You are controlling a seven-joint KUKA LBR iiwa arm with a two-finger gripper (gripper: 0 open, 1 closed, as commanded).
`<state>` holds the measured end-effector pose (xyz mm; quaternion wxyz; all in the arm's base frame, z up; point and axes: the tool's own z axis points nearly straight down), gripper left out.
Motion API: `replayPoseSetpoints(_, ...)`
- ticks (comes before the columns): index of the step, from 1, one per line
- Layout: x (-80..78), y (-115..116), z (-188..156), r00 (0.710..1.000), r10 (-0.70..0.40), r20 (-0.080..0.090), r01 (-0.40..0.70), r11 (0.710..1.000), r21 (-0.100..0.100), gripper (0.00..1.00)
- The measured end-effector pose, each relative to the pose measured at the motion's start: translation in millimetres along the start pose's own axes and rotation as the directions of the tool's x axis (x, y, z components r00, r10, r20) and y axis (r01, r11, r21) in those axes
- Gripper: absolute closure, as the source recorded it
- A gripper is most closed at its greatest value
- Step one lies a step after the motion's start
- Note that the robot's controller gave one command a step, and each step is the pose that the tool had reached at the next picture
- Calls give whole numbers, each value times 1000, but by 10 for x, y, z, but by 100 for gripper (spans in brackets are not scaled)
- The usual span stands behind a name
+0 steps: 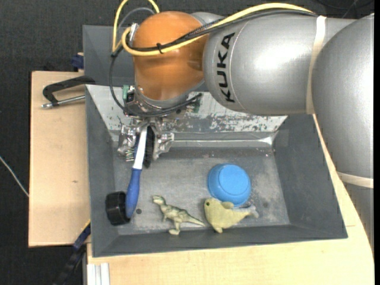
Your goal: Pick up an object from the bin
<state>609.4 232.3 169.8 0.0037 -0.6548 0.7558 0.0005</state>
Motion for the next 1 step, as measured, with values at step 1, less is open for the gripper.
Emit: replayPoseSetpoints(1,-14,-6,-67,1000,3,0,-3,1000,0,100)
